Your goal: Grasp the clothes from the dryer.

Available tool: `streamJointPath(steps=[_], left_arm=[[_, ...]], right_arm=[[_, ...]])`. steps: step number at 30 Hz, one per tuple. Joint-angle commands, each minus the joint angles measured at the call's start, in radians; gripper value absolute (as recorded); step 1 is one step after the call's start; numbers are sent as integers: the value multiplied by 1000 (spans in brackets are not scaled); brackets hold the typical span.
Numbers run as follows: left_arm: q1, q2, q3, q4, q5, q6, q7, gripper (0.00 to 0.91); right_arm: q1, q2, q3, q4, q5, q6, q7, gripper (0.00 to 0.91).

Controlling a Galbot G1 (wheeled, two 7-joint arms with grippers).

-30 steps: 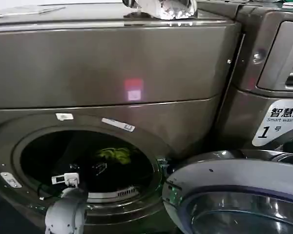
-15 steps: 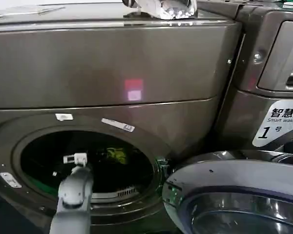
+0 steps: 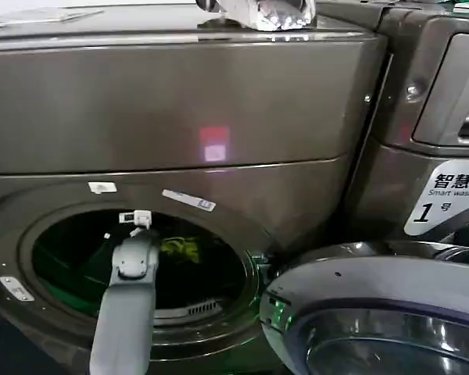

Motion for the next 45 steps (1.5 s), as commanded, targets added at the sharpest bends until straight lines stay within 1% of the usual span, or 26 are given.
streamJointPath(steps=[1, 3, 4, 7, 12, 21, 26, 29, 39, 45], left_arm=[[-105, 2, -24, 119, 696, -339, 563, 907], [-125, 8, -24, 132, 712, -387, 609, 907], [-137, 17, -20, 141, 690, -432, 643, 907], [-178, 36, -10, 189, 683, -487, 637, 907], [-246, 44, -13, 247, 684, -512, 711, 907], [-289, 52, 4, 335, 628, -517, 704, 907], [-294, 54, 7, 342, 532, -509, 762, 907], [-308, 53, 7, 375, 510, -506, 779, 907], [-336, 62, -10, 521, 458, -490, 728, 907], [-328, 62, -20, 582, 481, -471, 703, 907]], right_arm=[[-7, 0, -1, 2, 0, 2, -6, 907], [-7, 2, -2, 3, -1, 4, -5, 907], [-8, 3, -5, 5, -1, 5, -6, 907], [-3, 10, -14, 4, -21, 17, -9, 907], [4, 12, -28, 9, -23, 22, -8, 907], [16, 15, -48, 9, -34, 32, -9, 907], [24, 19, -58, 17, -40, 34, -9, 907], [24, 18, -61, 14, -43, 37, -9, 907], [31, 23, -72, 16, -48, 41, -9, 907], [36, 33, -82, 22, -51, 51, -8, 907]])
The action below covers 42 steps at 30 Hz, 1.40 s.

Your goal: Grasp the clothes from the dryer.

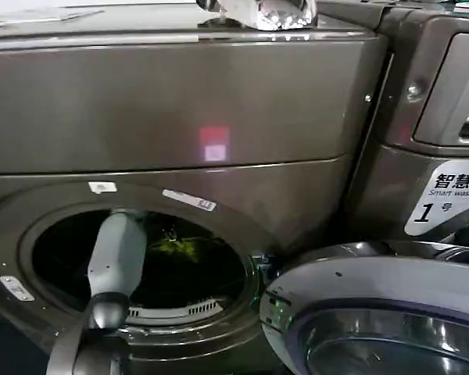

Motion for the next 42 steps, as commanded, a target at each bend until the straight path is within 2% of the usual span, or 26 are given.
streamJointPath(steps=[1, 9, 10, 11, 13, 20, 28, 33, 39, 40, 42], left_arm=[[-10, 3, -8, 119, -12, 18, -19, 907], [13, 18, -6, 121, -40, 92, -54, 907], [12, 18, -8, 121, -48, 101, -55, 796], [11, 18, -12, 120, -52, 102, -43, 0], [14, 19, -12, 108, -57, 74, -19, 0], [26, 17, -12, 79, -83, 68, -4, 0], [59, 15, -13, 24, -80, 77, -8, 0], [83, 16, -14, -88, -107, 123, -33, 0], [136, 28, 16, -268, -282, 158, -267, 0], [144, 24, 23, -307, -307, 174, -371, 0], [156, 11, 22, -365, -398, 225, -457, 0]], right_arm=[[3, 4, -8, 0, -4, 5, 0, 907], [11, 4, -17, 5, -11, 5, 1, 907], [11, 3, -18, 5, -11, 5, 1, 907], [12, 3, -19, 7, -11, 5, 1, 907], [15, 3, -21, 9, -11, 4, 1, 907], [12, 2, -20, 5, -9, 4, 2, 907], [9, -2, -16, 10, 36, 0, -6, 907], [13, -1, -11, 33, 41, -5, -32, 907], [20, -1, -20, 43, 40, -21, -37, 907], [23, -1, -26, 50, 41, -24, -33, 907], [28, 1, -30, 58, 41, -26, -33, 907]])
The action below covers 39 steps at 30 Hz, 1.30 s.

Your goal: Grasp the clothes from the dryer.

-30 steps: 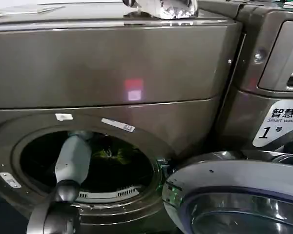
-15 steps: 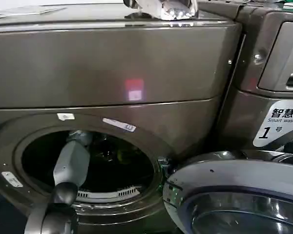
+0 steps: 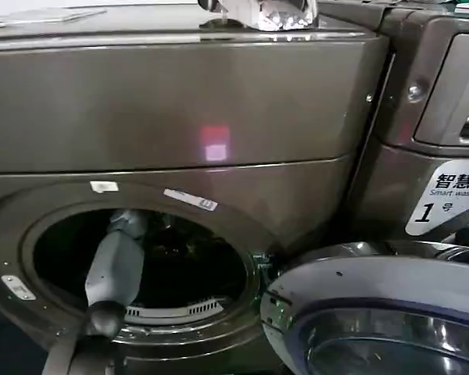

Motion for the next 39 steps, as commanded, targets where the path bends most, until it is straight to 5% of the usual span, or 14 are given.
streamJointPath(steps=[1, 7, 9, 17, 31, 39], left_arm=[[63, -16, 27, -294, -310, 145, -409, 0], [104, -38, 46, -315, -566, 232, -649, 0], [121, -49, 55, -325, -643, 245, -739, 0], [168, -99, 61, -381, -955, 299, -1111, 0], [253, -124, 72, -464, -1052, 374, -1174, 0], [246, -122, 71, -440, -1053, 372, -1171, 0]], right_arm=[[10, 2, -12, 23, 7, -14, -4, 907], [15, 6, -5, 55, 44, -80, 14, 907], [16, 2, -30, 34, 23, 21, 22, 907], [20, 0, -37, 45, -4, 4, 20, 907], [21, 13, -45, 55, -4, 7, 17, 907], [17, 10, -17, 72, 1, -61, 46, 907]])
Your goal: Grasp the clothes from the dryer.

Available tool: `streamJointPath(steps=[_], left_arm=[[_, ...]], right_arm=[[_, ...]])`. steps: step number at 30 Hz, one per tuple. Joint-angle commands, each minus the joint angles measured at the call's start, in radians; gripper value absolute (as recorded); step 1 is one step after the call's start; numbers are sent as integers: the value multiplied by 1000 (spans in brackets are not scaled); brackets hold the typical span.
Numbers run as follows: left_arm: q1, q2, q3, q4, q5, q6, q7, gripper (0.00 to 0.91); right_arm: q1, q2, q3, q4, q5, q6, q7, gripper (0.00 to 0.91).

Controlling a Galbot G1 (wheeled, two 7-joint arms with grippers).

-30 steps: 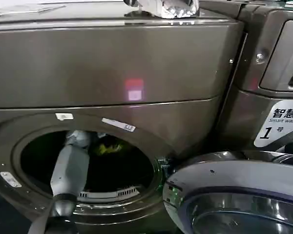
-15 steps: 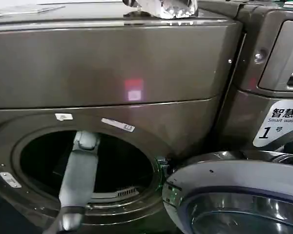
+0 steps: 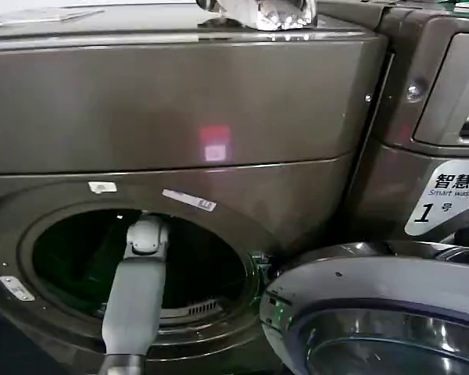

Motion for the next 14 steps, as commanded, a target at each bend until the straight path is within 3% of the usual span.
streamJointPath(steps=[1, 14], left_arm=[[15, -7, 2, -11, -59, 23, -52, 0], [6, -1, 0, -1, -39, 15, -34, 0]], right_arm=[[-1, -5, 19, 12, 5, -48, 18, 907], [5, -1, 17, 8, -15, -59, 31, 907]])
